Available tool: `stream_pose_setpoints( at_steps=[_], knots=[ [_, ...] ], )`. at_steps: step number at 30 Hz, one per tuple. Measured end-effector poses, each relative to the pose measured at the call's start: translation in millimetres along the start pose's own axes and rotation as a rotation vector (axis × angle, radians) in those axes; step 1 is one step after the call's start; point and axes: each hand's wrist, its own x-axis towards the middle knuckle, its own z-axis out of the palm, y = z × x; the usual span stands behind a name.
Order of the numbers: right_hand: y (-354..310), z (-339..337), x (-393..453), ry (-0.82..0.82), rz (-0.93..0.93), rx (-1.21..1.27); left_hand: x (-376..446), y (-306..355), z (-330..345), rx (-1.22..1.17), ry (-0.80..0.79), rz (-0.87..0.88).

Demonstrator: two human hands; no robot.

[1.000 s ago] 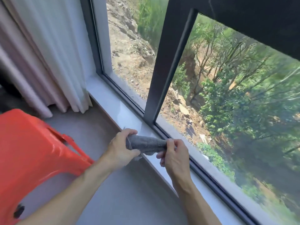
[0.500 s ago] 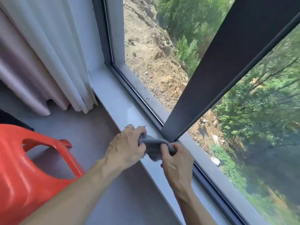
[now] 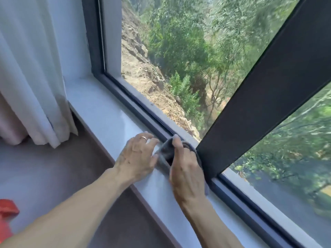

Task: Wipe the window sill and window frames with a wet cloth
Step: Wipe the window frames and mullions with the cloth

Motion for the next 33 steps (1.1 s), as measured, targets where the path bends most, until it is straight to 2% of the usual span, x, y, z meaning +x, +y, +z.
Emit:
stream_pose_setpoints(
  at_steps=[2,3,8,12,15,18,20,21,25,27,31,33],
  knots=[
    [6,9,5,-0.090,-0.067,-0.167,12,-20,5,0.136,0.072,0.050],
    [10,15,8,-0.110,-0.108,-0.263,15,-27,4,0.195,0.059,0.044],
    [8,34,48,-0.280,-0.279,-0.531,28,-45,-4,0.280,-0.110,-0.022],
    [27,8,23,-0.446,-0.376,-0.697,25,-49,-6,0.285,-0.250,-0.074],
    [40,1,22,-0.448,-0.433,-0.764,30,-55,-6,0.226,-0.291,-0.098],
    [16,22,63,-0.362,-0.459,-0.688,36,-57,-4,0.186,-0.293,-0.093],
    [3,30,78,-0.460,-0.481,-0.735,34,-59,-3,0.171,-0.291,-0.092],
    [1,28,76,-0.501,-0.448,-0.736,32,-60,-3,0.160,-0.288,-0.092],
    [17,4,33,-0.493,-0.314,-0.738,30,-59,-4,0.099,-0.262,-0.109],
    [27,2,30,-0.465,-0.314,-0.777,33,-56,-3,0.082,-0.264,-0.118],
    [2,29,86,-0.355,-0.446,-0.798,34,-54,-1,0.065,-0.276,-0.113],
    [-11,35,101,-0.372,-0.416,-0.778,31,-55,-2,0.042,-0.266,-0.114]
  ],
)
